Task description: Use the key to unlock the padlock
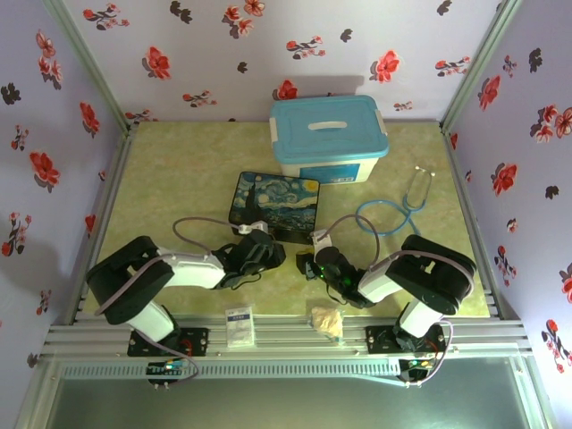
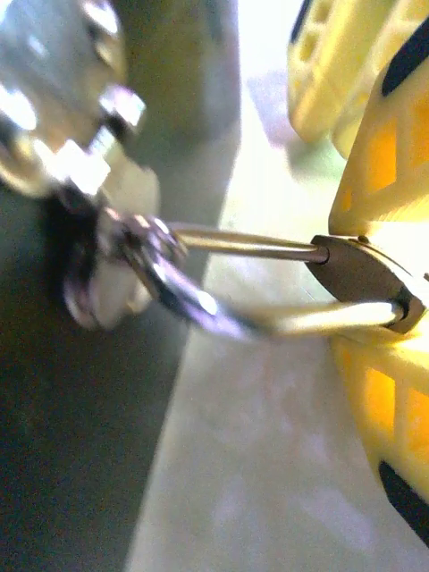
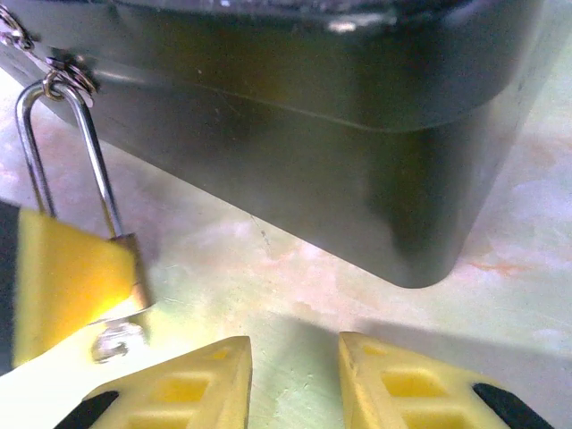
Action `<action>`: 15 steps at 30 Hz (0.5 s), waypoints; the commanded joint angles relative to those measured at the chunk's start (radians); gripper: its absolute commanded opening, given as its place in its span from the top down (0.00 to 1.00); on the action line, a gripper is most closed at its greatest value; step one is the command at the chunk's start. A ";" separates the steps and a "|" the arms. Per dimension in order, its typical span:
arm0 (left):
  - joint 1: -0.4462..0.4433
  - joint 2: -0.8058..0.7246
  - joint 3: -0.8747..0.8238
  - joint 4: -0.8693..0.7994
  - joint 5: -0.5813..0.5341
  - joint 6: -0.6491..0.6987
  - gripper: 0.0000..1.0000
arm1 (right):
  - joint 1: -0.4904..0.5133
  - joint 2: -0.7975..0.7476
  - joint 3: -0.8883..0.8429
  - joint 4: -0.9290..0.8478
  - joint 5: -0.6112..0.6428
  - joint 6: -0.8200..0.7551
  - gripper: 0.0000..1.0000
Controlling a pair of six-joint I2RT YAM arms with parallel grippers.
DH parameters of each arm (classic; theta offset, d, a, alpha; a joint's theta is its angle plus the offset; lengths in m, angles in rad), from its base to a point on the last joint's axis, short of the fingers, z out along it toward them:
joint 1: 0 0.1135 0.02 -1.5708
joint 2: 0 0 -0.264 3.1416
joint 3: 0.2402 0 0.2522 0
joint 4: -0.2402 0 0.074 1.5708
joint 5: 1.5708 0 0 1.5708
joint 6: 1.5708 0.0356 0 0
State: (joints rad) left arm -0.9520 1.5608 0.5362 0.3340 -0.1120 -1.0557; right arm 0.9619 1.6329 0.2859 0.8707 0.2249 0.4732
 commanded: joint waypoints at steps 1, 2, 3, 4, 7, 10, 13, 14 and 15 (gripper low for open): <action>-0.004 -0.060 0.028 -0.232 -0.030 0.038 0.71 | -0.004 0.025 -0.015 -0.007 0.024 0.019 0.68; -0.004 -0.066 0.038 -0.268 -0.032 0.054 0.71 | -0.004 0.027 -0.013 -0.007 0.024 0.019 0.68; -0.003 -0.069 0.050 -0.310 -0.035 0.067 0.71 | -0.004 0.030 -0.012 -0.007 0.024 0.019 0.68; -0.002 -0.066 0.063 -0.343 -0.037 0.082 0.73 | -0.005 0.034 -0.008 -0.006 0.024 0.019 0.68; -0.001 -0.047 0.086 -0.395 -0.046 0.118 0.82 | -0.004 0.049 -0.005 0.006 0.022 0.019 0.68; -0.002 -0.031 0.096 -0.395 -0.048 0.130 0.82 | -0.004 0.061 -0.006 0.020 0.020 0.022 0.68; -0.014 -0.018 0.144 -0.477 -0.095 0.155 0.82 | -0.004 0.067 -0.006 0.027 0.016 0.026 0.69; -0.016 -0.015 0.163 -0.517 -0.117 0.167 0.82 | -0.004 0.067 -0.007 0.029 0.014 0.028 0.68; -0.020 -0.008 0.181 -0.554 -0.141 0.180 0.81 | -0.004 0.067 -0.008 0.029 0.014 0.029 0.68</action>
State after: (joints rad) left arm -0.9630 1.5269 0.6685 -0.0559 -0.1677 -0.9306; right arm 0.9619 1.6680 0.2859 0.9279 0.2333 0.4767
